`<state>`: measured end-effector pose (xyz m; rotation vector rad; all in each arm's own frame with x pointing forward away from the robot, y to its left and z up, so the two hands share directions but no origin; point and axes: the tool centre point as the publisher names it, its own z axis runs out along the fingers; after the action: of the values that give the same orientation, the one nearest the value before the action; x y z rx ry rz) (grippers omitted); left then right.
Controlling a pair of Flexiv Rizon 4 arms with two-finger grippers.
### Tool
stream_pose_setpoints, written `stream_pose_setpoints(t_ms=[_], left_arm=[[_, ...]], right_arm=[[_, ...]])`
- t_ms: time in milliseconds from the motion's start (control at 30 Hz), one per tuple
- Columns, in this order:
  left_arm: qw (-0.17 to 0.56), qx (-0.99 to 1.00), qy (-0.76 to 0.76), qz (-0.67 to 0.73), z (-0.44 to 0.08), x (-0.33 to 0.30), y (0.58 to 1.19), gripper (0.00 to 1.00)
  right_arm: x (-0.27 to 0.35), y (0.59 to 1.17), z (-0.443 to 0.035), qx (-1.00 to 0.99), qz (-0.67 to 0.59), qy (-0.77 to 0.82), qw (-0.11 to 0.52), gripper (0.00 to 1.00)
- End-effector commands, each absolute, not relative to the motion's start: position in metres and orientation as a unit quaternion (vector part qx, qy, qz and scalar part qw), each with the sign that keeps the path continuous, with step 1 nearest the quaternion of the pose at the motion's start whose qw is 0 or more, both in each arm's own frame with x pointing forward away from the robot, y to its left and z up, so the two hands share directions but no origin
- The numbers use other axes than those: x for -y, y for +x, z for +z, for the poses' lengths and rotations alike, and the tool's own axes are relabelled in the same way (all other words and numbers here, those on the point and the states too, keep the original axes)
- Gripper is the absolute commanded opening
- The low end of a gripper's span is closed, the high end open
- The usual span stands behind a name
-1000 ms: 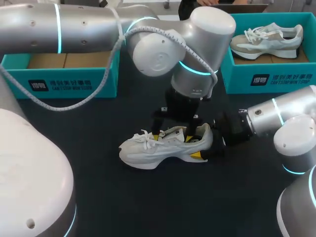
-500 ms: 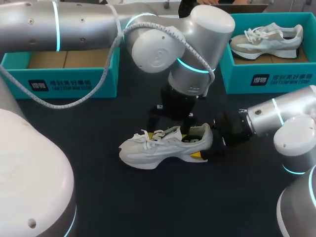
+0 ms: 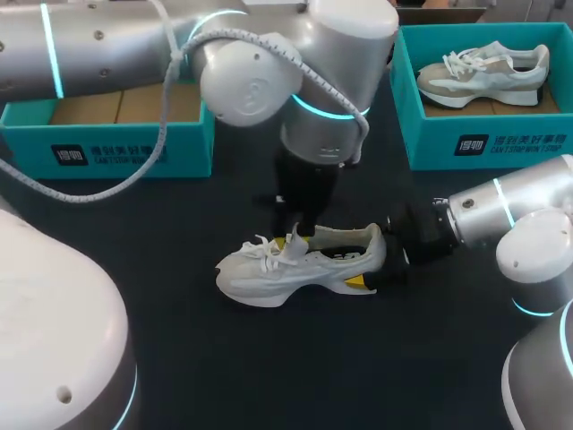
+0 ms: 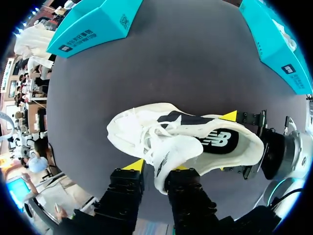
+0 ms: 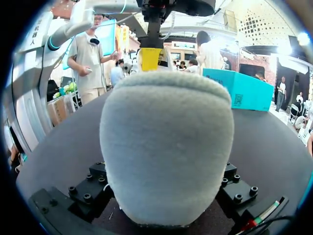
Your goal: Take the shoe out of the shoebox, open the shoe tongue, remove and reinsert the insole, then place the shoe into the shoebox
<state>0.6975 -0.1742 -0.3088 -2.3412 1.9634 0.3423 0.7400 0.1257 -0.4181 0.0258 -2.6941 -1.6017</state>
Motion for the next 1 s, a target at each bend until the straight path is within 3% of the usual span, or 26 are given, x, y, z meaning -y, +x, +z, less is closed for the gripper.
stream_pose_setpoints(t_ms=[33, 400, 1000], left_arm=[[0.038, -0.602, -0.794, 0.078, -0.303, 0.166, 0.682, 0.0], [0.033, -0.562, -0.822, 0.087, -0.313, 0.14, 0.68, 0.0], [0.02, -0.477, -0.86, 0.181, -0.387, 0.087, 0.683, 0.0]], right_arm=[[-0.129, 0.742, -0.425, 0.861, -0.509, 0.008, 0.004, 0.0], [-0.129, 0.742, -0.425, 0.861, -0.509, 0.008, 0.004, 0.0], [-0.129, 0.742, -0.425, 0.861, -0.509, 0.008, 0.004, 0.0]])
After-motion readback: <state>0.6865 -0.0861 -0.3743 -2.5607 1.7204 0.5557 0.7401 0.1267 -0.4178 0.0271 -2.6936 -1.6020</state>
